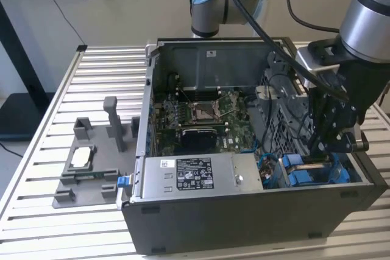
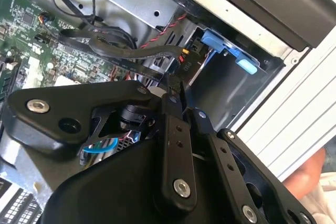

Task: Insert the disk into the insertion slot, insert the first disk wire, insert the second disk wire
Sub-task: 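Insert the second disk wire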

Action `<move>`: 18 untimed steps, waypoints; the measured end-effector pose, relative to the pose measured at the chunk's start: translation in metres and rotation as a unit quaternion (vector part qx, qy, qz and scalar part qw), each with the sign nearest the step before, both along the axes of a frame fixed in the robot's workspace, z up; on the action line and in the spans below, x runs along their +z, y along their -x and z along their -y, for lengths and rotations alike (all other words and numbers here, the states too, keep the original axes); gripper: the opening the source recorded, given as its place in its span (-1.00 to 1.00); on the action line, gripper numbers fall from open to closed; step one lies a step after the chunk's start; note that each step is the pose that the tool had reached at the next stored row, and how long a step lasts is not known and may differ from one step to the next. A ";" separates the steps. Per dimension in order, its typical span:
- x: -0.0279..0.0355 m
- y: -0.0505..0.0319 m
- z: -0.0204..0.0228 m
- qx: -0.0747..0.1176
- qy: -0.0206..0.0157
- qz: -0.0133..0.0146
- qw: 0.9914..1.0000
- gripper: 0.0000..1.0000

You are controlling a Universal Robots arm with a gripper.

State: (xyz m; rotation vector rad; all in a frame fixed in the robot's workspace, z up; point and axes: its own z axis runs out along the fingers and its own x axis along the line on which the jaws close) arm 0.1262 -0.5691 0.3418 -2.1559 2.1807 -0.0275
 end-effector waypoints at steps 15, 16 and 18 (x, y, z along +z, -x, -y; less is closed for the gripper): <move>0.0014 0.0002 -0.0016 0.000 0.000 0.001 1.000 -0.69; 0.0012 0.0002 -0.0016 0.000 0.000 0.001 1.000 -0.69; 0.0008 0.0002 -0.0017 0.000 0.000 0.002 1.000 -0.69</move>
